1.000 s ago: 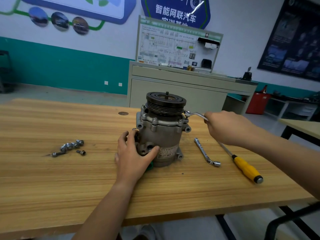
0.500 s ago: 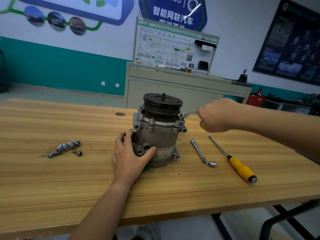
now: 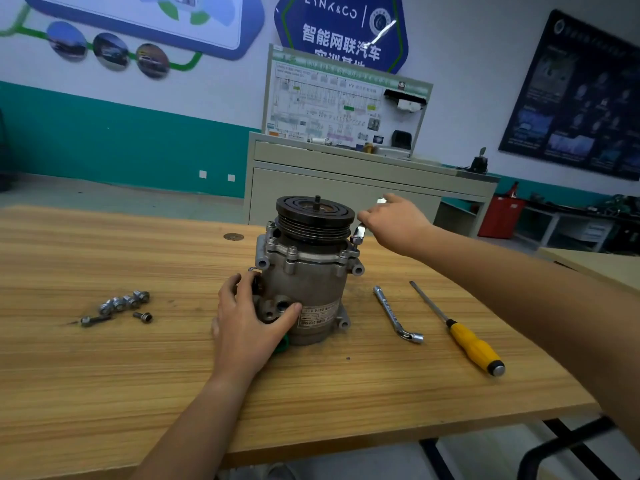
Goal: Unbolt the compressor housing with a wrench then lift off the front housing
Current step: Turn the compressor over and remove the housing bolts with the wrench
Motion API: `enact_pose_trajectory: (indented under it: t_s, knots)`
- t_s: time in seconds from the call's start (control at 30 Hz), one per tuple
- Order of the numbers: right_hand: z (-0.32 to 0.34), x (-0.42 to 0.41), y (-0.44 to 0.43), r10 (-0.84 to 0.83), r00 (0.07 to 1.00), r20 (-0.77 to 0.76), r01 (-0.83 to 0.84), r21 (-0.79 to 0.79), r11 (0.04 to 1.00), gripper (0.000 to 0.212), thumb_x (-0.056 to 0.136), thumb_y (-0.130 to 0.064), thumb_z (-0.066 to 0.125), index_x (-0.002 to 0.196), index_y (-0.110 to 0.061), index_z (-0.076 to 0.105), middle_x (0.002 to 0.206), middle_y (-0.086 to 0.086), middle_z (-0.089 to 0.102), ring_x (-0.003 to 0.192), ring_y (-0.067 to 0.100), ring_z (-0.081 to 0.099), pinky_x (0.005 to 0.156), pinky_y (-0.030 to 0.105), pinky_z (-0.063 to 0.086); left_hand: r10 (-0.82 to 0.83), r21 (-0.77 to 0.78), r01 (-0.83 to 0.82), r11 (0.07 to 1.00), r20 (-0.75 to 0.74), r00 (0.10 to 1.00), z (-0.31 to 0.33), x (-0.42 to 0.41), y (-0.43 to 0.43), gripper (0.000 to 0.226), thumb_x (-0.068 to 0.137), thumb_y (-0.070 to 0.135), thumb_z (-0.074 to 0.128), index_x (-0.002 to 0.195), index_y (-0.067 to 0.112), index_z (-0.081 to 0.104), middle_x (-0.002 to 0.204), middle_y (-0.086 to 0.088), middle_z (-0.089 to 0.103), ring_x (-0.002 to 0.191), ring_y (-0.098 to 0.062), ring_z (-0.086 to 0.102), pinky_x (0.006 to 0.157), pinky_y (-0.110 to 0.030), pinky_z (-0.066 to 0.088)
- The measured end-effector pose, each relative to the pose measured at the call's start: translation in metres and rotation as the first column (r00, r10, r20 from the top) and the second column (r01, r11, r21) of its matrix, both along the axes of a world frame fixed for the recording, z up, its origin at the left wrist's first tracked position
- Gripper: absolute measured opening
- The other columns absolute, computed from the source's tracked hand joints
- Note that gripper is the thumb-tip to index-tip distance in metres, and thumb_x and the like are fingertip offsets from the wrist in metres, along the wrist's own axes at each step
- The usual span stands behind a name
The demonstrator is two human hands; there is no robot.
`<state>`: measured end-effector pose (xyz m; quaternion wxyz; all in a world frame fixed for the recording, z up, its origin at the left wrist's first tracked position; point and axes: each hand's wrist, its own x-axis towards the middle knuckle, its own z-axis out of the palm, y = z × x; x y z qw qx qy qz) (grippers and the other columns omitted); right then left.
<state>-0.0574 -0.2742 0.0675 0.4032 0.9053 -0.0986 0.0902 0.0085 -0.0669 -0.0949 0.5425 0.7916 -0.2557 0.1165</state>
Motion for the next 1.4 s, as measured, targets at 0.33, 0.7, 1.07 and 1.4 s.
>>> enact_pose_trajectory:
  t_s: [0.33,0.7,1.07,1.4]
  knots:
    - [-0.007,0.016,-0.014,0.194,0.979,0.069,-0.196,0.029,0.98,0.04,0.096,-0.004,0.04,0.135,-0.011,0.04,0.134,0.006,0.051,0.123,0.019,0.047,0.11,0.029,0.02,-0.002,0.009,0.002,1.0,-0.003,1.0,0.002,-0.002,0.001,0.087,0.071,0.05,0.073,0.142,0.021,0.032,0.147,-0.002,0.023,0.135,-0.021,0.028,0.109,-0.052,0.03]
    - [-0.017,0.004,-0.01,0.135,0.896,0.424,-0.307,0.37,0.877,0.027,0.099,-0.016,0.036,0.119,-0.008,0.052,0.103,0.012,0.063,0.091,0.03,0.057,0.068,0.036,0.04,0.017,0.015,-0.018,1.0,0.028,0.999,0.001,-0.002,0.0,0.085,0.072,0.047,0.073,0.141,0.018,0.033,0.146,-0.004,0.026,0.134,-0.021,0.028,0.111,-0.048,0.027]
    - [0.0,-0.074,0.04,-0.186,0.97,0.155,0.091,0.482,0.871,0.025,0.094,-0.014,0.036,0.115,-0.014,0.05,0.069,-0.002,0.046,0.059,0.01,0.044,0.045,0.025,0.028,-0.011,-0.009,0.011,1.0,-0.012,1.0,0.0,-0.001,0.0,0.086,0.071,0.05,0.072,0.141,0.022,0.032,0.146,-0.001,0.024,0.135,-0.02,0.028,0.109,-0.05,0.029]
    - [0.001,-0.063,0.074,-0.24,0.971,-0.021,0.24,0.037,0.97,0.016,0.092,-0.006,0.044,0.108,-0.008,0.049,0.061,0.001,0.036,0.048,0.014,0.035,0.039,0.024,0.026,0.008,0.008,-0.008,1.0,-0.004,1.0,-0.001,-0.001,0.001,0.086,0.069,0.055,0.07,0.139,0.023,0.033,0.146,-0.002,0.024,0.134,-0.021,0.029,0.108,-0.053,0.03]
